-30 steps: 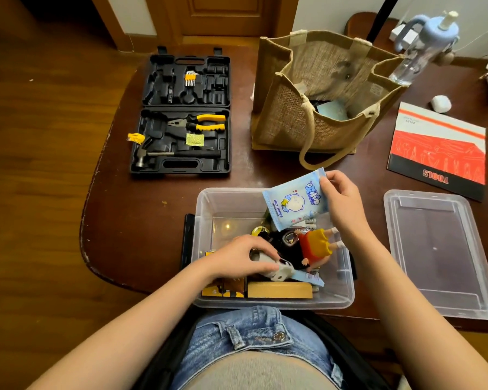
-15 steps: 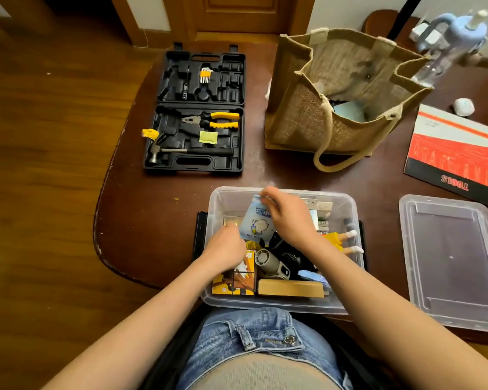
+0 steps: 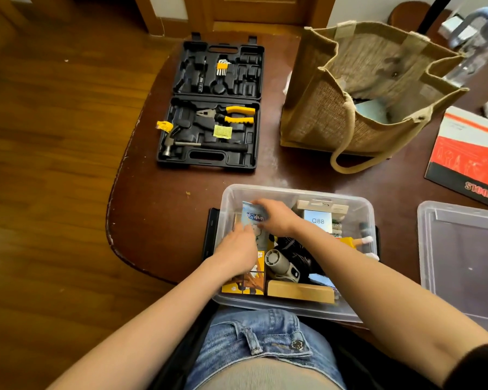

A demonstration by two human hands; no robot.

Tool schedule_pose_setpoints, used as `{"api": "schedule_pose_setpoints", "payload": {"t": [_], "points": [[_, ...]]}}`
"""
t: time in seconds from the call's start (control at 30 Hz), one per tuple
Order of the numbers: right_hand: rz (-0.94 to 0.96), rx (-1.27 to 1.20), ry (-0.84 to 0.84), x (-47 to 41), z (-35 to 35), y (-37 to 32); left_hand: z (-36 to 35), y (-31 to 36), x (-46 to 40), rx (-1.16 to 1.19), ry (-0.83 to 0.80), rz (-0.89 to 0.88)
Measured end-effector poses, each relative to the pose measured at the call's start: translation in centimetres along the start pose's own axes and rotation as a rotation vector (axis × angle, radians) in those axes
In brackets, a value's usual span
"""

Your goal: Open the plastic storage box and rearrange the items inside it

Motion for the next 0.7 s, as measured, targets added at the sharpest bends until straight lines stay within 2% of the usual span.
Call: {"api": "schedule_pose_setpoints", "payload": {"t": [0.07,0.17,0.23,0.4,0.5,0.6,0.7], "points": [[0.008,0.039,0.094,0.0,1.2,0.1,-0.9,0.8,0.2,-0.110,-0.107,-0.096],[0.107,-0.141,0.344,1.4,3.8,-1.2,-1.8,1.6,0.2,-0.193,-0.210,-0.188],[0.148,-0.191,0.376,1.7,3.8,-1.5,-1.9,1.7,0.1,-0.205,-0.233,-0.213],[0.084,0.063,0.147,0.1,-0.1,-0.2,-2.1,1.4,0.1,-0.151,-0.217,-0.200],[0.029,0.170,0.001,-0.8,-2.2,0.2,-1.8,1.4,0.1,-0.159,-0.133,-0.204],[-0.044,0.262,-0.137,-1.6,-3.4,0.9,-1.4,0.9,-0.3,-0.103,-0.058,-0.134],[-0.085,0.275,-0.209,-2.1,-3.8,1.5,-1.8,0.6,-1.2,-0.073,-0.104,-0.071]]}}
Point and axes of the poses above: each hand's wrist, its own x-axis away from the middle knuckle, its own z-axis out of the back of the hand, y = z × x, the point moved 10 cm from there along -x, towards the middle knuckle, and after that the axes turned 8 degrees about y, right-handed, at the moved point
